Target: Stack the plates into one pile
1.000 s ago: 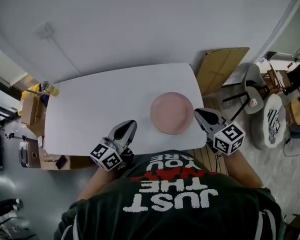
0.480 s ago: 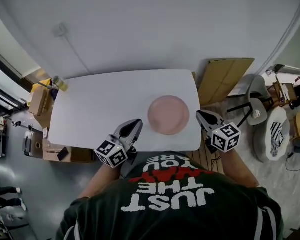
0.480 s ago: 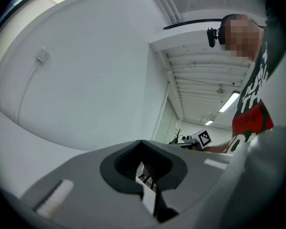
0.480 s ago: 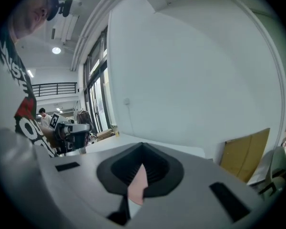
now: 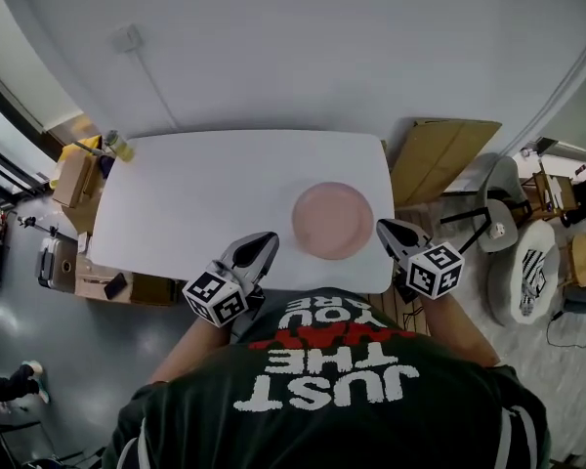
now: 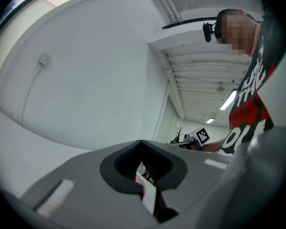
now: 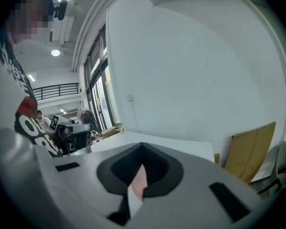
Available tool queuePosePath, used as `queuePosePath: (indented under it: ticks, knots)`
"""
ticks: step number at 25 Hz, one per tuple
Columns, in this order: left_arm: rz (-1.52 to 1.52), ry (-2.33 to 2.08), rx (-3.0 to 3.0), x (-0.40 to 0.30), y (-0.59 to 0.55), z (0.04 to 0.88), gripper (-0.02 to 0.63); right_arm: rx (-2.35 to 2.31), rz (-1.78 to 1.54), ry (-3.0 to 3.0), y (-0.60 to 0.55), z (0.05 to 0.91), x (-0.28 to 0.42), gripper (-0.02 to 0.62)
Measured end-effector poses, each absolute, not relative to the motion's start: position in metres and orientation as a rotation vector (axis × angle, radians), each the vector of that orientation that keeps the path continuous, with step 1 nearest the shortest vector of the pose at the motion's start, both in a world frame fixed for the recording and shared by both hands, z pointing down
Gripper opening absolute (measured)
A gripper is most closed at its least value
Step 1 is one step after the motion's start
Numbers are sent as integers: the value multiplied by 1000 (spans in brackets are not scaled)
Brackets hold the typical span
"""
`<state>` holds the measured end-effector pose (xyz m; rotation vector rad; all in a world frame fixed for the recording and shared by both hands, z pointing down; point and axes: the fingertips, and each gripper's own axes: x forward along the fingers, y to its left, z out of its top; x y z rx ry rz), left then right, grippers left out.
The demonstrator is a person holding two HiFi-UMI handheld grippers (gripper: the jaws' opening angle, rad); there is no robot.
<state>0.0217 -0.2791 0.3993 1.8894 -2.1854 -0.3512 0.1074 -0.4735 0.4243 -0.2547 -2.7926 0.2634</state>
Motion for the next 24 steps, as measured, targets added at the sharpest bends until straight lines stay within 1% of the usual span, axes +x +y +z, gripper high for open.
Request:
queuePosePath:
  ticks: [24]
  knots:
    - [-338,-2169,1892,18,-286,400,8,-266,191,-2779,-479,425,109,5]
